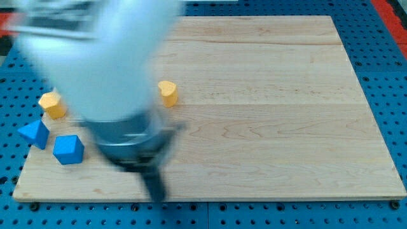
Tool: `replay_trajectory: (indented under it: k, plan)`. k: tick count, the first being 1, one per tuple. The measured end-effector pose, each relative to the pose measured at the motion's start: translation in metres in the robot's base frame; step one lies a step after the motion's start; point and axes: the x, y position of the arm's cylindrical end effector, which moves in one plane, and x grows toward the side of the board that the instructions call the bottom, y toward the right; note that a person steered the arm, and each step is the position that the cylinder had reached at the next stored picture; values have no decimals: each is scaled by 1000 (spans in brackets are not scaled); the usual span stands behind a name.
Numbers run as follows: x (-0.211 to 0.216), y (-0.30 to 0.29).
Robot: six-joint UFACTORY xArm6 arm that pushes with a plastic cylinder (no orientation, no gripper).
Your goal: Drag the yellow heart to the right side of the yellow hexagon
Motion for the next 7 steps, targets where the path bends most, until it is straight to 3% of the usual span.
replay_trajectory:
  k: [1,2,3,4,5,7]
  plan:
    - [-77,68]
    - [-165,91]
    - [-191,44]
    - [-193,-28]
    - [-207,-60]
    - [-177,-102]
